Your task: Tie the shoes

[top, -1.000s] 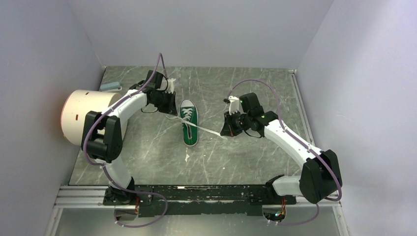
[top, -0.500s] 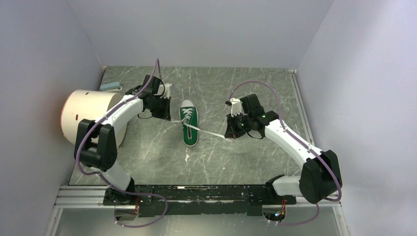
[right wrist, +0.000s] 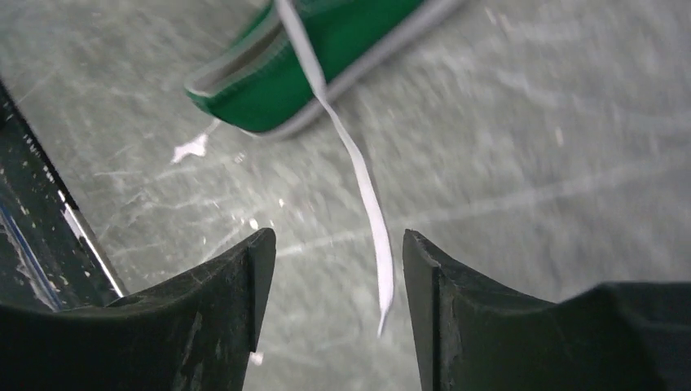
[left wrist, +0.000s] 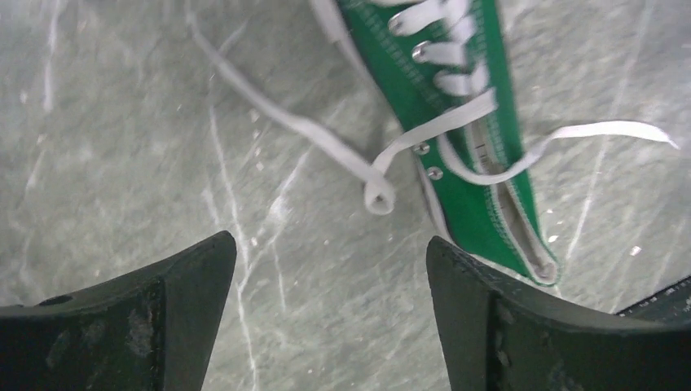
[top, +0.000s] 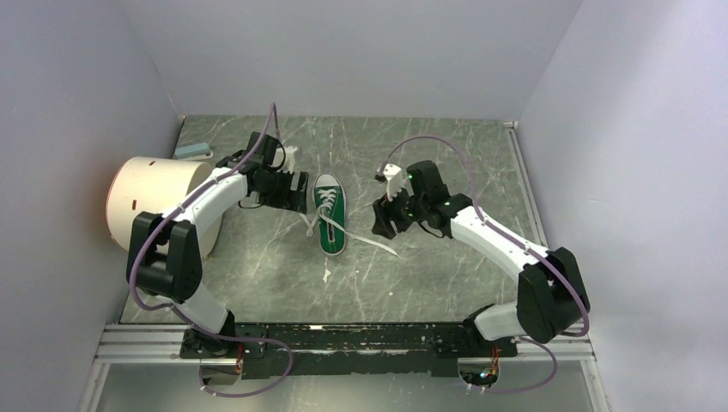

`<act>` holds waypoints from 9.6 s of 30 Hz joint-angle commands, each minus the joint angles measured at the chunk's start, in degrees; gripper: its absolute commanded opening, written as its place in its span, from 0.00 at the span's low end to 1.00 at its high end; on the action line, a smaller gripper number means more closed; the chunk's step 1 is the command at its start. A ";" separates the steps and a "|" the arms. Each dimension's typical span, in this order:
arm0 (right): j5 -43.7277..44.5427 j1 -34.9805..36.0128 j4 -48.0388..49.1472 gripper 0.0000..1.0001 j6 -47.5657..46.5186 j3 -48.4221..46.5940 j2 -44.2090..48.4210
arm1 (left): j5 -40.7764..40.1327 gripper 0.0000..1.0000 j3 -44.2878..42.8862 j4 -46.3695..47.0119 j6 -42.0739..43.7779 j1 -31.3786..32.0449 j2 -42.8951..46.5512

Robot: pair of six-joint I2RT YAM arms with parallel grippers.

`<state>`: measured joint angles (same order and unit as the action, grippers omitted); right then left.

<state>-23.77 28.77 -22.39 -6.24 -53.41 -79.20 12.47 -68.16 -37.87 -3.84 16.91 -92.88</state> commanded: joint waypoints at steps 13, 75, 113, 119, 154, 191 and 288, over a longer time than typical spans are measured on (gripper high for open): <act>-2.13 9.48 20.45 0.47 -15.54 -5.34 -20.80 | 33.15 0.80 4.58 23.18 0.14 -4.05 -4.46; -11.14 10.25 13.38 0.00 -13.86 -18.24 -19.88 | 49.39 0.05 -4.79 20.40 -0.11 -5.46 -14.78; -3.99 5.73 16.49 0.00 -7.68 -24.68 -27.15 | 52.81 0.50 3.85 39.32 -4.78 -6.18 -17.14; -4.72 4.80 17.23 0.00 -6.85 -23.89 -27.09 | 53.01 0.54 5.20 43.01 -7.53 -6.58 -16.60; -5.94 4.79 18.77 0.00 -4.40 -25.18 -28.21 | 54.67 0.57 9.82 52.96 -14.41 -5.83 -17.25; 16.17 1.33 -5.68 0.35 15.46 -30.97 -41.44 | 50.96 0.17 3.68 39.22 -10.08 -5.74 -18.36; -15.52 -0.54 11.67 0.44 38.27 -28.26 -35.85 | 49.46 0.13 0.27 30.82 -6.50 -3.53 -22.93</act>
<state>-40.93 29.02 -5.30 41.91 -78.96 -118.98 63.55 -66.65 -2.61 -13.65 12.58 -113.54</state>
